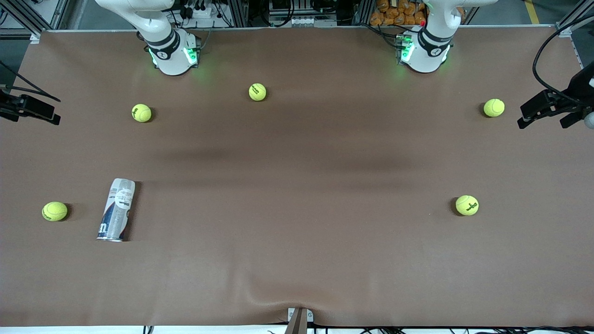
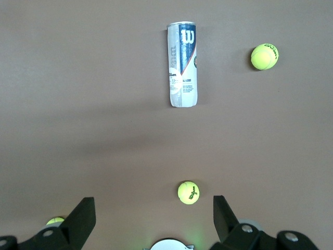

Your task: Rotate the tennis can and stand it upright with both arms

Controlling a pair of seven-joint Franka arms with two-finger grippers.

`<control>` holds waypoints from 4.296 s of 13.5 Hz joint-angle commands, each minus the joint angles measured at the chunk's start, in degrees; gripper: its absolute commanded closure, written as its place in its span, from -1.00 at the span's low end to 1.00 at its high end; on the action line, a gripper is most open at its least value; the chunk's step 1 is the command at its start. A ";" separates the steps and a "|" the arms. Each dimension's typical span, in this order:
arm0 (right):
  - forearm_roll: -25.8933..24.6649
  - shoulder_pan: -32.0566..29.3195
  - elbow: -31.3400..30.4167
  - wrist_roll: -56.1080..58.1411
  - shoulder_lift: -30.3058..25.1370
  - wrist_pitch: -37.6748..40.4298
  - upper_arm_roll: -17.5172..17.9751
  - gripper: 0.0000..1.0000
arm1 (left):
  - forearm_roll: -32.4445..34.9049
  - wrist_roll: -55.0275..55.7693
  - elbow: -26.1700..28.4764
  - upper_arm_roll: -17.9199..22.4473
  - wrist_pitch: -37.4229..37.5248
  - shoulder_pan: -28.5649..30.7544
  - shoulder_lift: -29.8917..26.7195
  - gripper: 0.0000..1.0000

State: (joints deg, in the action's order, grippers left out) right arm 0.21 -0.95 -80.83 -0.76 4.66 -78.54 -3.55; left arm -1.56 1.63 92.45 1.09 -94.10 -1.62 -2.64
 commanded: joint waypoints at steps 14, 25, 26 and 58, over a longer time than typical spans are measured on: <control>0.41 -2.29 -0.11 2.34 6.22 -5.30 0.12 -1.00 | -0.29 -0.14 -0.51 -0.47 1.63 0.22 0.09 -1.00; 0.32 -4.76 -0.38 4.28 15.11 -9.35 0.12 -1.00 | -0.20 -0.40 -0.86 -1.88 2.78 0.48 -0.08 -1.00; 0.32 -4.76 -0.38 4.19 15.63 -9.35 0.12 -1.00 | -0.20 -0.23 -0.69 -1.88 2.96 0.39 -0.17 -1.00; 0.23 -6.43 -2.31 8.85 22.58 -19.02 0.12 -1.00 | -0.29 -0.67 -0.60 -1.79 3.05 0.83 0.09 -1.00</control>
State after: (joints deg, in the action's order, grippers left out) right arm 0.20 -6.24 -83.50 7.32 26.64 -97.45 -4.23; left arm -1.56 1.63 92.38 -0.43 -91.89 -1.34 -2.64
